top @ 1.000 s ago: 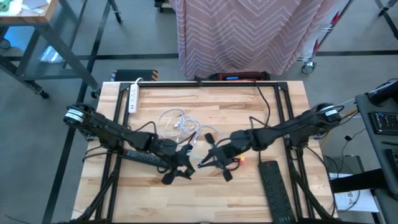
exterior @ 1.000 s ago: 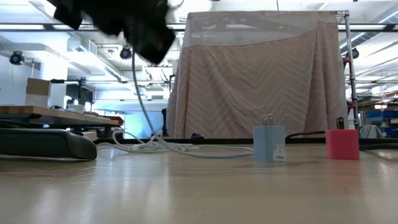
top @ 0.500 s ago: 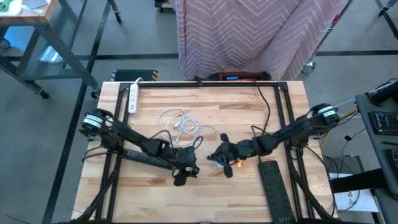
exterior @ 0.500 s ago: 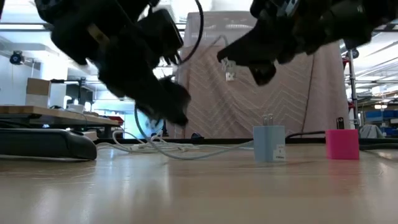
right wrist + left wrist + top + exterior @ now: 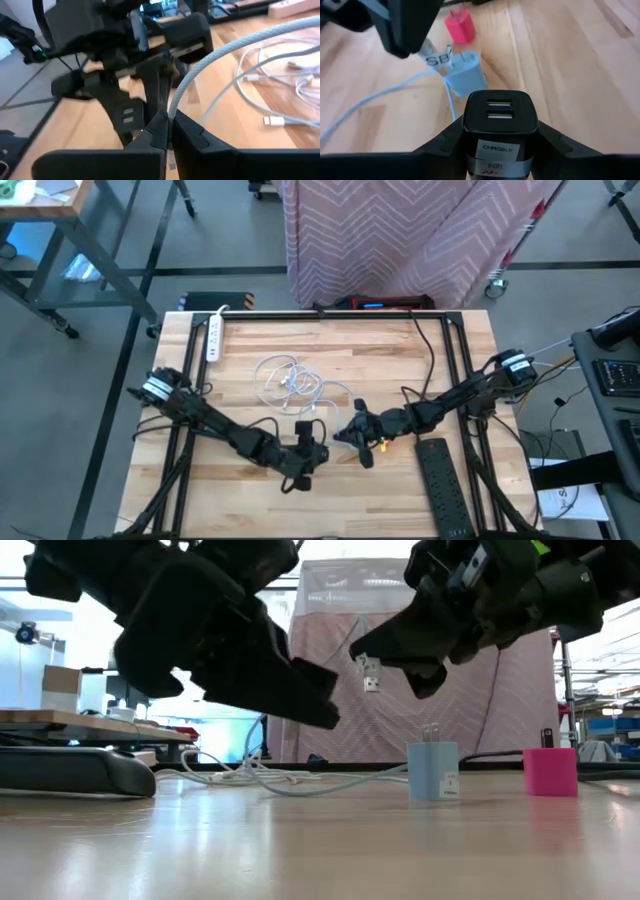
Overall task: Plug in charger cables
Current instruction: Insert the white charger cable into the black charger adapter
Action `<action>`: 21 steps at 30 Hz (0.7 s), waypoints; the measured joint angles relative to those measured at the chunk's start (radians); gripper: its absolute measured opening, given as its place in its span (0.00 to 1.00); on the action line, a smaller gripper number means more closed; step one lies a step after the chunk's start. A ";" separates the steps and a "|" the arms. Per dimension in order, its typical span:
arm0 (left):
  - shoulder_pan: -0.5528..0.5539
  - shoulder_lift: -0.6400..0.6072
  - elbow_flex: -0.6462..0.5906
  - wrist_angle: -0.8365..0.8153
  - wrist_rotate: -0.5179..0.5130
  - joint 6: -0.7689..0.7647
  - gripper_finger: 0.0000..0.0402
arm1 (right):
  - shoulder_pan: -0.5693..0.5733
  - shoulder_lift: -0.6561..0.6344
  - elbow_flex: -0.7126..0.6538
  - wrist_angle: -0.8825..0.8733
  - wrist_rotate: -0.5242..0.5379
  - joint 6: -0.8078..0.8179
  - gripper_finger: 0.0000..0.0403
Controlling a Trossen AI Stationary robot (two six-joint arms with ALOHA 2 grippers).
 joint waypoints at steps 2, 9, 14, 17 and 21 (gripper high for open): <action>-0.007 0.000 0.005 0.000 -0.008 0.024 0.36 | -0.002 -0.002 0.000 0.007 0.000 -0.010 0.00; -0.008 -0.014 0.006 0.008 0.029 -0.045 0.34 | 0.000 -0.020 0.000 0.009 -0.042 -0.120 0.00; -0.012 -0.018 0.006 0.005 0.060 -0.060 0.34 | 0.000 -0.040 0.000 0.011 -0.060 -0.149 0.00; -0.005 -0.020 0.007 -0.030 0.125 -0.152 0.38 | 0.000 -0.044 0.000 0.008 -0.088 -0.154 0.00; 0.029 -0.020 0.007 -0.231 0.208 -0.331 0.37 | 0.000 -0.044 0.000 0.007 -0.173 -0.169 0.00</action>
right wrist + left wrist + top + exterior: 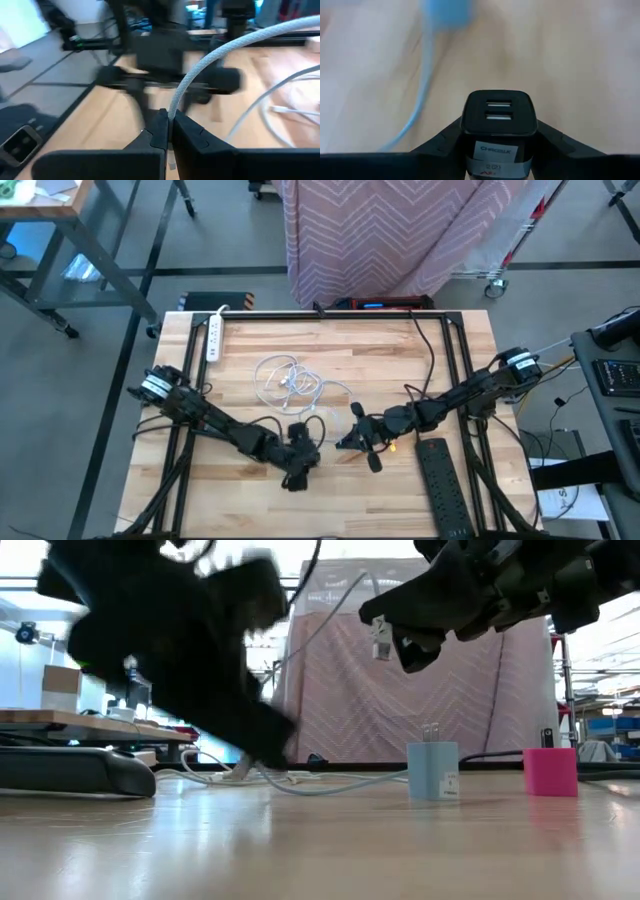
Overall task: Plug in charger cables
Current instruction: Insert the white charger cable into the black charger adapter
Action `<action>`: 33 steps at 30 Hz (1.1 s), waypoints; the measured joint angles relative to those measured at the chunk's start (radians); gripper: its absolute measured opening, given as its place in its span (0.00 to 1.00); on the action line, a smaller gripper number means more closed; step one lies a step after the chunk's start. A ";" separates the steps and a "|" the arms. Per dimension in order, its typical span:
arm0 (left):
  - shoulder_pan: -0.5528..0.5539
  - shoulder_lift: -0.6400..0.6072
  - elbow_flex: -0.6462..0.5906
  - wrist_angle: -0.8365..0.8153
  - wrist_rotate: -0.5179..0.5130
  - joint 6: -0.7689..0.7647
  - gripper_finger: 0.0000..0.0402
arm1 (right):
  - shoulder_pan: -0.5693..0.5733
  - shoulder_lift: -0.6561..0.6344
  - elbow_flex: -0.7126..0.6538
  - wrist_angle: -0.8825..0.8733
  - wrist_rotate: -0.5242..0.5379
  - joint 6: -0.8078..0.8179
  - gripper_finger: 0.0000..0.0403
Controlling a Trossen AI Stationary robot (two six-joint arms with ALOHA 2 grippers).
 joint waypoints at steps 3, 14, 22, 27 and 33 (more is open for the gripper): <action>0.019 0.000 0.023 -0.126 0.011 -0.061 0.33 | 0.000 0.000 0.000 -0.002 -0.016 0.001 0.00; 0.017 0.006 0.062 -0.140 0.107 -0.029 0.47 | 0.000 0.001 0.000 -0.044 -0.016 -0.006 0.00; 0.017 0.006 0.055 -0.134 0.109 -0.034 0.42 | 0.000 0.002 0.000 -0.059 -0.015 -0.004 0.00; 0.017 0.006 0.042 -0.093 0.106 -0.013 0.37 | 0.000 0.002 0.000 -0.059 -0.015 0.002 0.00; 0.016 0.005 0.024 -0.065 0.096 0.000 0.36 | 0.000 0.002 0.000 -0.059 -0.015 0.005 0.00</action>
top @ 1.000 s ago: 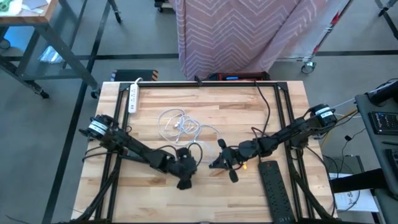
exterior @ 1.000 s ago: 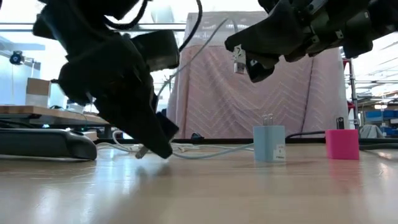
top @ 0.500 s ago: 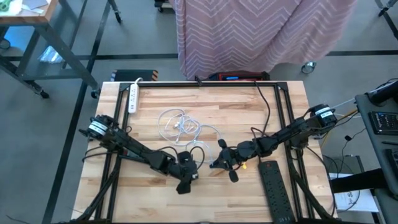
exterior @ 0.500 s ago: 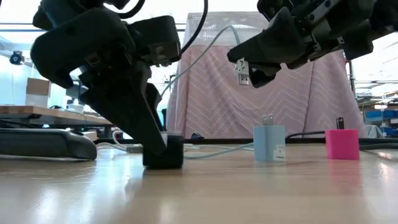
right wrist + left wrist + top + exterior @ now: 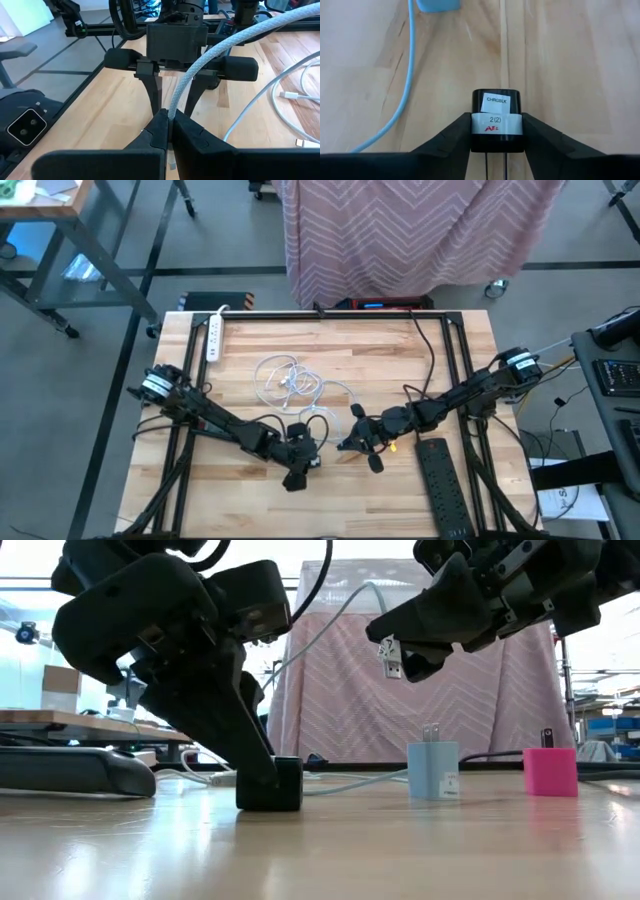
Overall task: Plug in charger cables
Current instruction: Insert the white charger cable into the black charger adapter
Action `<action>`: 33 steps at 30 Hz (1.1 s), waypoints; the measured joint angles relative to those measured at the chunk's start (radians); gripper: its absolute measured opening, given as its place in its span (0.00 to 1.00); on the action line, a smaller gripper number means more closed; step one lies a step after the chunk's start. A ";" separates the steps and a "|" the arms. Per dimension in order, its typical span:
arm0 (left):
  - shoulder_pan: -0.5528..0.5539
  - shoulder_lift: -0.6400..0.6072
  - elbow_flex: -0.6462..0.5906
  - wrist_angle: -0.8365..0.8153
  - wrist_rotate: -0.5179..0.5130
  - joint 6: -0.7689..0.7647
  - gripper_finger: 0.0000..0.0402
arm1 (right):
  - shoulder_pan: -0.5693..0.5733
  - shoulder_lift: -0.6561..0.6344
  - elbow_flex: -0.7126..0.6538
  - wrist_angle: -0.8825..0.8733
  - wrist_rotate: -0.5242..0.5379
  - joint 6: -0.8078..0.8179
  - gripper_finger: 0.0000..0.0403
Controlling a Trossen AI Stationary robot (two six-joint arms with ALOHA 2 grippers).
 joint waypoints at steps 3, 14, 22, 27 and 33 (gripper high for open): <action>0.000 0.000 -0.001 -0.004 -0.009 0.000 0.39 | 0.000 0.000 0.000 -0.001 0.000 0.000 0.00; 0.000 0.003 -0.016 -0.008 -0.014 0.013 0.41 | 0.000 0.000 0.000 -0.002 0.000 0.001 0.00; 0.002 0.014 -0.013 0.009 -0.033 0.037 0.34 | 0.000 0.000 0.000 0.002 -0.002 0.000 0.00; -0.014 -0.020 -0.016 0.050 -0.055 0.109 0.34 | 0.005 -0.007 0.012 0.067 -0.090 -0.091 0.00; -0.040 -0.166 -0.017 0.180 -0.027 0.248 0.34 | 0.041 -0.034 0.115 0.149 -0.234 -0.292 0.00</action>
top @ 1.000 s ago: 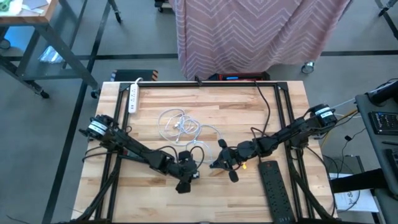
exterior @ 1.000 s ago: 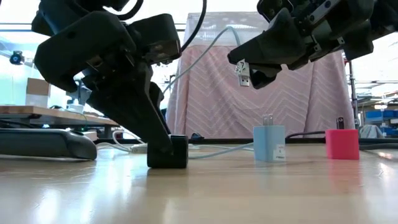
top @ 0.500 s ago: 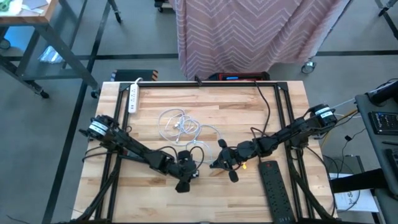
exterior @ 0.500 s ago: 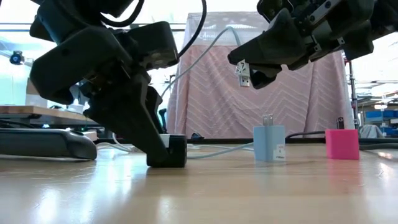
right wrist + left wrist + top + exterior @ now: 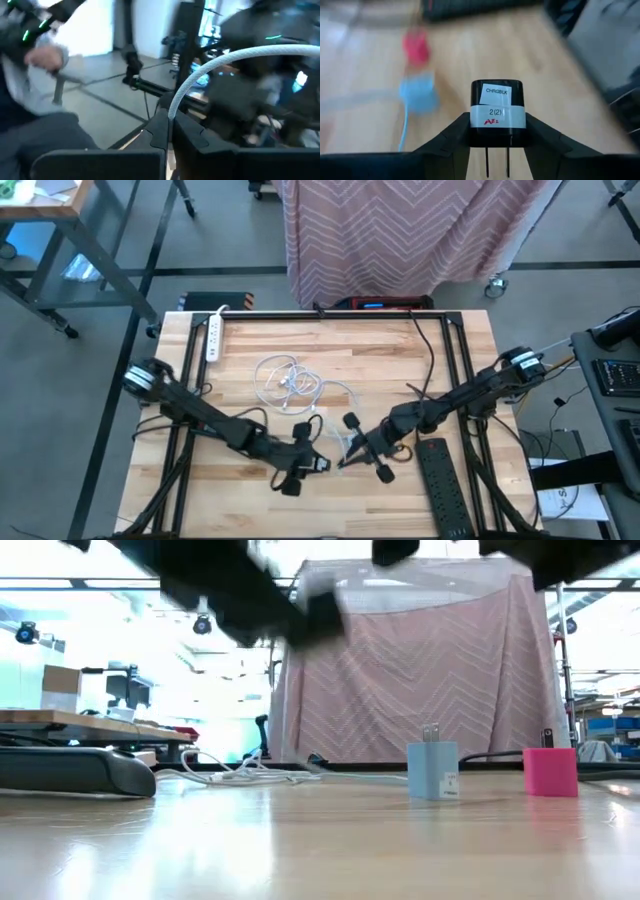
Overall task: Plug in charger cables
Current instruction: Insert the white charger cable into the black charger adapter
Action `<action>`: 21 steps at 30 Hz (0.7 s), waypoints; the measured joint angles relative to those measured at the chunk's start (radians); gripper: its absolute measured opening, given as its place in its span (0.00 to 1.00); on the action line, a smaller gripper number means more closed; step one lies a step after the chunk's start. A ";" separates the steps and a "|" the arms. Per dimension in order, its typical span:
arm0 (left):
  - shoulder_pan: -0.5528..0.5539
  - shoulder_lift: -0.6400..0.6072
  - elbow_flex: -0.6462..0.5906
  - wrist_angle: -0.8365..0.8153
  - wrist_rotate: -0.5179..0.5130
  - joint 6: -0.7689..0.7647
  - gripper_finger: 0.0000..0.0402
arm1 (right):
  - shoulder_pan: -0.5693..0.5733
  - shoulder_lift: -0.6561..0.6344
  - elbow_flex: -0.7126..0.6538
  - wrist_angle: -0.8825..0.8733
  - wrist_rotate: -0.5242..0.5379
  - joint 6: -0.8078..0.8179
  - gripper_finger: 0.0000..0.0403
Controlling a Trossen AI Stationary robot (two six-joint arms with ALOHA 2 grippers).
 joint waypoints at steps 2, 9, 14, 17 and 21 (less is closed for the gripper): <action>-0.005 -0.050 -0.005 0.080 0.039 0.054 0.34 | 0.018 0.001 0.057 -0.085 -0.010 -0.068 0.00; -0.013 -0.159 -0.027 0.273 0.182 0.184 0.34 | 0.059 0.001 0.305 -0.330 -0.026 -0.340 0.00; -0.013 -0.165 -0.028 0.347 0.272 0.193 0.34 | 0.068 0.001 0.436 -0.503 -0.037 -0.427 0.00; -0.015 -0.156 -0.028 0.387 0.289 0.188 0.34 | 0.069 0.013 0.468 -0.525 -0.044 -0.449 0.00; -0.017 -0.151 -0.029 0.396 0.305 0.195 0.34 | 0.072 0.032 0.477 -0.515 -0.069 -0.449 0.00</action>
